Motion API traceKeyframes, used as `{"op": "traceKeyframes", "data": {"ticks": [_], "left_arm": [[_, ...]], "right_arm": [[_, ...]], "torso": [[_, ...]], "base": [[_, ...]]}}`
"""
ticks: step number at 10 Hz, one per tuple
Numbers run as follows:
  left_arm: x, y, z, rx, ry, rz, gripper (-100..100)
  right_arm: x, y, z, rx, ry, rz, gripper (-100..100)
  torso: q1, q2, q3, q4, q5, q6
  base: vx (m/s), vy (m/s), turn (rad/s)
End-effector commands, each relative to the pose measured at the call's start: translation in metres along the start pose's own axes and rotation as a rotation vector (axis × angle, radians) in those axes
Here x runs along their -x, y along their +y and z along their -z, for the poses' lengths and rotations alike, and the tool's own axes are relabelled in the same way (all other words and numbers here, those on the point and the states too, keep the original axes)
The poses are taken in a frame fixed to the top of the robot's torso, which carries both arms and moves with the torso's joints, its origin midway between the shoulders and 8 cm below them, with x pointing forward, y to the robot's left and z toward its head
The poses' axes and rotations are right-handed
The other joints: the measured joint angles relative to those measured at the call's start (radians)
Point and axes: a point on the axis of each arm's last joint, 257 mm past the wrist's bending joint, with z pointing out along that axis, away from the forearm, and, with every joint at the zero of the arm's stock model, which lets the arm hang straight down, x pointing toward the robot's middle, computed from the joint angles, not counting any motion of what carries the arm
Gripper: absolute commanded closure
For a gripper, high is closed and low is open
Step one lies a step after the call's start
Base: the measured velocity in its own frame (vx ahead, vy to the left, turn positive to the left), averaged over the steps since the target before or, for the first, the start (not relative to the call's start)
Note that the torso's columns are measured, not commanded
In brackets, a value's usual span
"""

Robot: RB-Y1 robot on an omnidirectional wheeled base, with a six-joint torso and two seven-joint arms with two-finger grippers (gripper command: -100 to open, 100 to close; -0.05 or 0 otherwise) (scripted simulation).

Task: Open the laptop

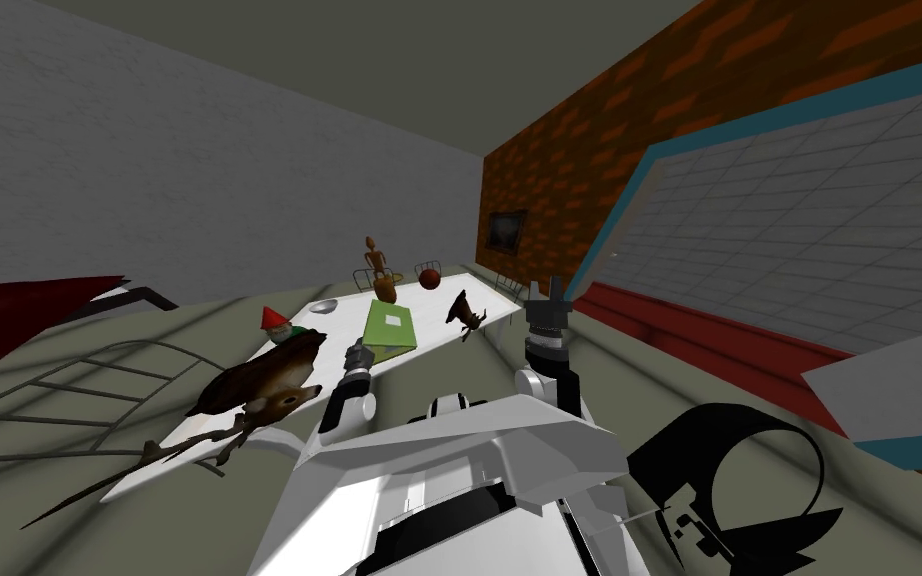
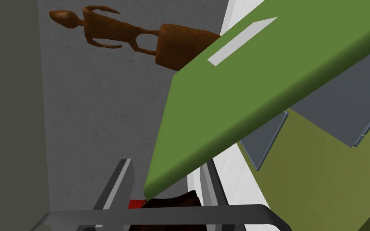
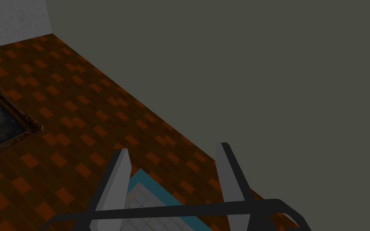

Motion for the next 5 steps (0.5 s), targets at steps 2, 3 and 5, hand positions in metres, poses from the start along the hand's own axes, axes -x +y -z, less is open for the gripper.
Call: {"op": "traceKeyframes", "data": {"ticks": [2, 3, 5], "left_arm": [[-0.002, 0.002, -0.002, 0.002, 0.002, 0.061, -100], [-0.003, -0.003, -0.005, 0.003, 0.004, 0.061, -100], [-0.006, -0.014, -0.011, 0.004, 0.009, 0.061, -100]], "right_arm": [[0.000, 0.000, 0.000, 0.000, 0.000, 0.000, 0], [0.000, 0.000, 0.000, 0.000, 0.000, 0.000, 0], [0.000, 0.000, 0.000, 0.000, 0.000, 0.000, 0]], "torso": [[0.002, 0.000, 0.000, 0.000, 0.000, -0.001], [0.000, 0.002, 0.001, 0.000, 0.000, -0.001], [0.000, 0.002, 0.001, 0.001, -0.001, -0.001]], "base": [[-0.005, 0.029, 0.007], [-0.024, -0.023, 0.033], [-0.022, -0.035, 0.022]]}}
